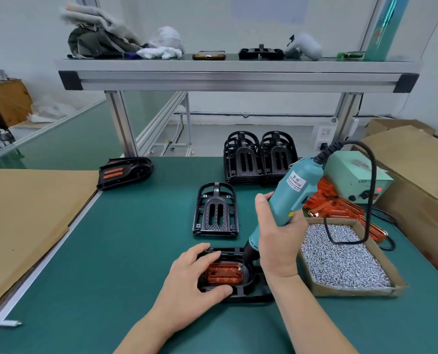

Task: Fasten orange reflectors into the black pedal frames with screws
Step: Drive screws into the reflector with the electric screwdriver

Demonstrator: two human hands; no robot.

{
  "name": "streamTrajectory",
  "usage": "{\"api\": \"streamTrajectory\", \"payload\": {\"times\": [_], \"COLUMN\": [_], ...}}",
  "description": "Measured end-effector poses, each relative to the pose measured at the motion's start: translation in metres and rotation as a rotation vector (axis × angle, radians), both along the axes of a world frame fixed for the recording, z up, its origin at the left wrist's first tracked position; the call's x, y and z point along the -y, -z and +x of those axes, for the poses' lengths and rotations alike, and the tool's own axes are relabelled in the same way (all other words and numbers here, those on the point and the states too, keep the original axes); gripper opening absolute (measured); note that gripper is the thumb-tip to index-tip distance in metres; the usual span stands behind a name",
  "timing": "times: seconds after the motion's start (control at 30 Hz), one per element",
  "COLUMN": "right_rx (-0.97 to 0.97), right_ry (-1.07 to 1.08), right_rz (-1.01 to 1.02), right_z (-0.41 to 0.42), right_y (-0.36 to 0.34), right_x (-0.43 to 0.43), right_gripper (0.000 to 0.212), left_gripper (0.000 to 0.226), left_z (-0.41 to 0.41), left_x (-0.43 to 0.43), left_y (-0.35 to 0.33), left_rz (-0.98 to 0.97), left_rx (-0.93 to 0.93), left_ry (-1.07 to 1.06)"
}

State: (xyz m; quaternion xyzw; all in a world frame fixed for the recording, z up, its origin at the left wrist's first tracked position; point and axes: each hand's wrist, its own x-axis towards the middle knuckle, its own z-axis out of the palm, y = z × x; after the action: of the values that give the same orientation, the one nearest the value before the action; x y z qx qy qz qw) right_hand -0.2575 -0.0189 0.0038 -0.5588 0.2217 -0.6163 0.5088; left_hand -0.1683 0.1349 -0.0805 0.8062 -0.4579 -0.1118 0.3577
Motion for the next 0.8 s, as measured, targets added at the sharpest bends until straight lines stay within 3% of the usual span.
{"api": "streamTrajectory", "payload": {"times": [0.3,0.57,0.8], "right_rx": [-0.038,-0.044,-0.064], "right_ry": [0.004,-0.048,-0.07], "right_rz": [0.023,-0.031,-0.045], "right_z": [0.0013,0.0,0.0027], "right_y": [0.0053,0.0083,0.0086], "right_x": [0.0021,-0.0052,-0.0065], "right_gripper": [0.02,0.008,0.012], "left_gripper": [0.079,0.079,0.078], "left_z": [0.0015,-0.0017,-0.0007], "left_x": [0.0004,0.0001,0.0006], "left_y": [0.0018,0.0009,-0.0018], "left_rz": [-0.013,-0.04,-0.052], "left_rx": [-0.007,-0.018,-0.013], "left_ry": [0.002,0.005,0.008]}}
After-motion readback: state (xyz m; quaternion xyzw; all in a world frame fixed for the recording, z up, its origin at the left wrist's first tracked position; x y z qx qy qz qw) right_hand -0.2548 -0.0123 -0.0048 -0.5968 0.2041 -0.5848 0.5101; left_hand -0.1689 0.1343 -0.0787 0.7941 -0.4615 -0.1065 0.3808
